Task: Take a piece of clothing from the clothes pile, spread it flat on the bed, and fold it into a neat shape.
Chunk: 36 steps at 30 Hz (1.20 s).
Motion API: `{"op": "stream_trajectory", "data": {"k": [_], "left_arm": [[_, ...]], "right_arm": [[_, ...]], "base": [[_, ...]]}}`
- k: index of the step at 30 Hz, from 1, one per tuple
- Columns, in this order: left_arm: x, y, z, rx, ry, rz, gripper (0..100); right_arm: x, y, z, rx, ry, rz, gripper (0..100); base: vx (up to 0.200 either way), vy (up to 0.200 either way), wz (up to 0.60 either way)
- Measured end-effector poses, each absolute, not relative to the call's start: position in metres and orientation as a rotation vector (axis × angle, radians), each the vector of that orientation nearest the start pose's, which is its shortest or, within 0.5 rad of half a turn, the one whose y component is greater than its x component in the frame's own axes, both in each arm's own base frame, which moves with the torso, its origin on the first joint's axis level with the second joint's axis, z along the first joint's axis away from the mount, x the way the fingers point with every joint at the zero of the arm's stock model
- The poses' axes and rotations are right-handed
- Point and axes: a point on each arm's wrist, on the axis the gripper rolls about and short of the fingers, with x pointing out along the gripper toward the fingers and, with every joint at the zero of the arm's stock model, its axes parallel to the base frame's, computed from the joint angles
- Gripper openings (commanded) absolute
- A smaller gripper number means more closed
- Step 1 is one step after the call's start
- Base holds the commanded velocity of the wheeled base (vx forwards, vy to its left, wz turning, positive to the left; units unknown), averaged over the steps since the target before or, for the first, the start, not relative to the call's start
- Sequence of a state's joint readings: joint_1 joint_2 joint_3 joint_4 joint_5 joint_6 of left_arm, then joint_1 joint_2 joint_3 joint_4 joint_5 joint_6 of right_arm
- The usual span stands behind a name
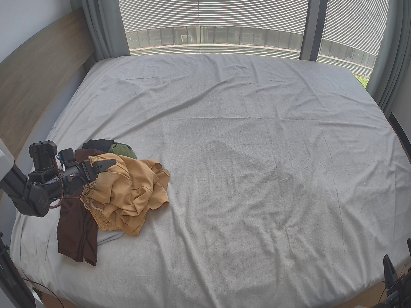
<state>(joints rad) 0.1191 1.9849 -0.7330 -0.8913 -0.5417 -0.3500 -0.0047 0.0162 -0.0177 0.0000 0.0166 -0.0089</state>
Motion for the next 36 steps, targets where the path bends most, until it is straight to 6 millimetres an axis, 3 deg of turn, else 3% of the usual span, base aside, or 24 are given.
{"op": "stream_trajectory", "data": {"k": [2,3,15,22,36], "left_arm": [[0.341,0.028,0.096,-0.458,0.412,-0.359,100],[0.342,0.028,0.096,-0.457,0.411,-0.360,0],[0.343,0.024,0.089,-0.455,0.419,-0.370,0],[0.341,0.013,0.089,-0.457,0.428,-0.402,0],[0.321,-0.022,0.132,-0.485,0.297,-0.542,0]], "right_arm": [[-0.023,0.000,0.081,-0.009,-0.002,0.012,100],[-0.023,0.000,0.081,-0.009,-0.002,0.012,100],[-0.023,0.000,0.081,-0.009,-0.002,0.011,100],[-0.023,0.001,0.081,-0.009,-0.002,0.011,100],[-0.023,0.001,0.081,-0.009,-0.002,0.011,100]], "base": [[0.000,0.000,0.00],[0.000,0.000,0.00],[0.000,0.000,0.00],[0.000,0.000,0.00],[0.000,0.000,0.00]]}}
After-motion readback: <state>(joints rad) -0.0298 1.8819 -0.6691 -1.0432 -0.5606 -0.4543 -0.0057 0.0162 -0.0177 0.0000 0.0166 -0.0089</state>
